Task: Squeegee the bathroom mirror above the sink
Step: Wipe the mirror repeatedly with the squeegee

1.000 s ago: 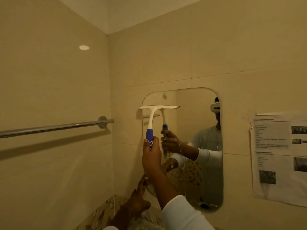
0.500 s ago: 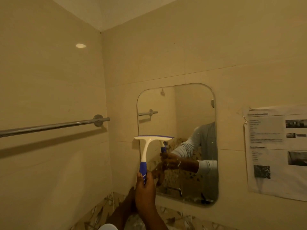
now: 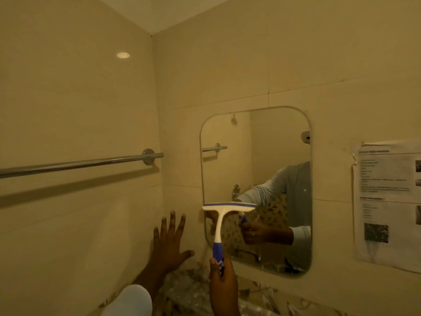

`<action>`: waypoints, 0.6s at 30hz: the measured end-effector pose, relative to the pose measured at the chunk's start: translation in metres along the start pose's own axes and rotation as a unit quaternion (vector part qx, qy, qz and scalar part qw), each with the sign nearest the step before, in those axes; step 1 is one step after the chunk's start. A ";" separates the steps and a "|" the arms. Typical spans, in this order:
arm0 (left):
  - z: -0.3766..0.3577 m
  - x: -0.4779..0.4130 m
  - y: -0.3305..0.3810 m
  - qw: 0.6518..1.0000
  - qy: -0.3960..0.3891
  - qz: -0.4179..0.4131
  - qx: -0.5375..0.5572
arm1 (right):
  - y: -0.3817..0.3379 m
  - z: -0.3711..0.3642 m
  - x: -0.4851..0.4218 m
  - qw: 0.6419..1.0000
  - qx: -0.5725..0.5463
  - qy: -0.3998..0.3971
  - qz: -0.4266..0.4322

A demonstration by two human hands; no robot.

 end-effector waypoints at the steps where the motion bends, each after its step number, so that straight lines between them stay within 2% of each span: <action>1: 0.017 -0.008 -0.005 0.999 -0.006 -0.001 -0.034 | 0.008 0.003 -0.002 1.000 0.010 0.006 -0.001; 7: 0.080 -0.037 -0.022 0.976 0.145 -0.123 -0.106 | 0.035 0.015 0.010 0.999 0.022 0.006 -0.028; 11: 0.109 -0.055 -0.015 0.958 0.181 -0.161 -0.152 | 0.039 0.023 0.017 0.999 0.000 0.005 -0.036; 14: 0.126 -0.070 -0.005 0.948 0.209 -0.181 -0.160 | 0.013 0.027 0.023 0.999 -0.031 0.007 -0.019; 18: 0.148 -0.084 0.006 0.941 0.225 -0.188 -0.167 | -0.063 0.029 0.011 0.995 -0.074 -0.026 0.059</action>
Point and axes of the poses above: each hand's wrist, its own x-axis away from the middle knuckle, its own z-axis out of the back of the hand, y = z × x, the point moved 2 cm from there along -x, towards the middle knuckle, and after that the axes turned 5 degrees about y, right-handed, at the moved point
